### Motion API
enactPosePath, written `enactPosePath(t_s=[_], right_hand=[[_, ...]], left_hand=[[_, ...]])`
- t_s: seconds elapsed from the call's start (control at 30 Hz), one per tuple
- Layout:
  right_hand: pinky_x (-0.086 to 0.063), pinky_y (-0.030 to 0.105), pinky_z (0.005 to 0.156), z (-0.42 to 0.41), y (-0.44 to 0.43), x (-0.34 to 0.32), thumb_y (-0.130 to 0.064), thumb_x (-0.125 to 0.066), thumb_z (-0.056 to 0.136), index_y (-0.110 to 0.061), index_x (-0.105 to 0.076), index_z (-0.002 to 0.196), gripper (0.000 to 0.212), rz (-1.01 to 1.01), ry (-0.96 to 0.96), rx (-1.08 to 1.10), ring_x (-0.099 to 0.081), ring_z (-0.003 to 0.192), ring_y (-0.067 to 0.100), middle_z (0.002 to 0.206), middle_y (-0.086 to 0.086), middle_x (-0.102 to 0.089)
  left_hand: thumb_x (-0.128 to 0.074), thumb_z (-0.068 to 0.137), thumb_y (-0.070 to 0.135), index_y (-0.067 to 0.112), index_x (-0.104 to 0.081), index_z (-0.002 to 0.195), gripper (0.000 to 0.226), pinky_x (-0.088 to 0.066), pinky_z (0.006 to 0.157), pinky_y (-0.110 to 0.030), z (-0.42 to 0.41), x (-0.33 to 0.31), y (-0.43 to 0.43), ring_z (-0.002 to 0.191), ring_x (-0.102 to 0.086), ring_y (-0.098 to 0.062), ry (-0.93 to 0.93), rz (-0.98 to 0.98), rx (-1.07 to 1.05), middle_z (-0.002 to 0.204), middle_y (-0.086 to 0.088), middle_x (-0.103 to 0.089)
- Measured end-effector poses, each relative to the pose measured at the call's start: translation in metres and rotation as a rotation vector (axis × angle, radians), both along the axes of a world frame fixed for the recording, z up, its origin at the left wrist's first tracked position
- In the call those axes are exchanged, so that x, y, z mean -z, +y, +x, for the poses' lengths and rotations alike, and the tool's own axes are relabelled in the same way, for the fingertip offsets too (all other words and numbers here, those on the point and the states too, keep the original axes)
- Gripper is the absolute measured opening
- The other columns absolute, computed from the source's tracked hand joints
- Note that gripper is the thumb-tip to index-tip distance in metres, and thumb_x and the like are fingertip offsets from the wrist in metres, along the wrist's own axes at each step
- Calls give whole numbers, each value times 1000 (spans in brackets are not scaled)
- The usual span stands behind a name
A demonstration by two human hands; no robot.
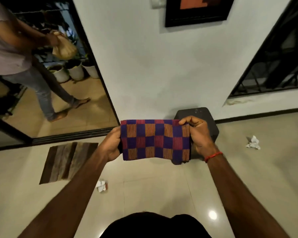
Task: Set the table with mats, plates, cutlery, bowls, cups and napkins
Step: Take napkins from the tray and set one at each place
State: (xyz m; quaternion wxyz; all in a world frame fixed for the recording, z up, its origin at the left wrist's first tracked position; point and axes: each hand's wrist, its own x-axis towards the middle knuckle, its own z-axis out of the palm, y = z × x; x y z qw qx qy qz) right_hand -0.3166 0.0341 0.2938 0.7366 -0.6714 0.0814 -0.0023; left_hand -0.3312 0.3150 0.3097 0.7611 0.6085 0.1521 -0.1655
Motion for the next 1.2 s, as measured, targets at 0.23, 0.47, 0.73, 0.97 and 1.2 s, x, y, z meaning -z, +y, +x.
enactPosePath(t_s=[0.23, 0.47, 0.73, 0.97, 1.2], right_hand=[[-61, 34, 65, -29, -35, 3, -9, -58, 98, -17, -69, 117, 22, 210, 98, 289, -72, 78, 19, 99, 9, -75], [-60, 42, 81, -86, -81, 26, -42, -58, 96, -16, -64, 124, 39, 87, 338, 325, -71, 104, 27, 112, 7, -74], [-59, 48, 89, -96, -164, 36, -14, -64, 96, -11, -61, 131, 35, -141, 284, 543, -72, 101, 24, 112, 6, -74], [-61, 40, 85, -92, -242, 26, -17, -54, 102, -16, -62, 130, 29, -196, 220, 596, -73, 97, 20, 108, 3, -75], [-60, 26, 72, -101, -307, 17, -17, -61, 99, -21, -59, 132, 34, -201, 216, 543, -74, 91, 15, 107, 3, -74]], left_hand=[[-51, 104, 35, 21, -75, 99, 28, -60, 80, -50, 38, 20, -35, 85, -73, -25, 132, 7, 199, 92, -4, -77], [-55, 102, 36, 19, -72, 91, 26, -63, 60, -38, 47, 31, -107, 67, -74, -21, 193, 47, 394, 82, -6, -76], [-46, 103, 37, 17, -70, 128, 40, -60, 83, -46, 83, 50, -205, 100, -71, -28, 332, -122, 548, 128, -13, -69], [-33, 92, 78, 18, -52, 148, 84, -47, 103, -60, 112, 56, -295, 131, -55, -40, 453, -398, 833, 147, -16, -55], [-74, 77, 68, 13, -53, 146, 91, -52, 98, -55, 107, 56, -381, 125, -59, -39, 543, -418, 1137, 147, -21, -53]])
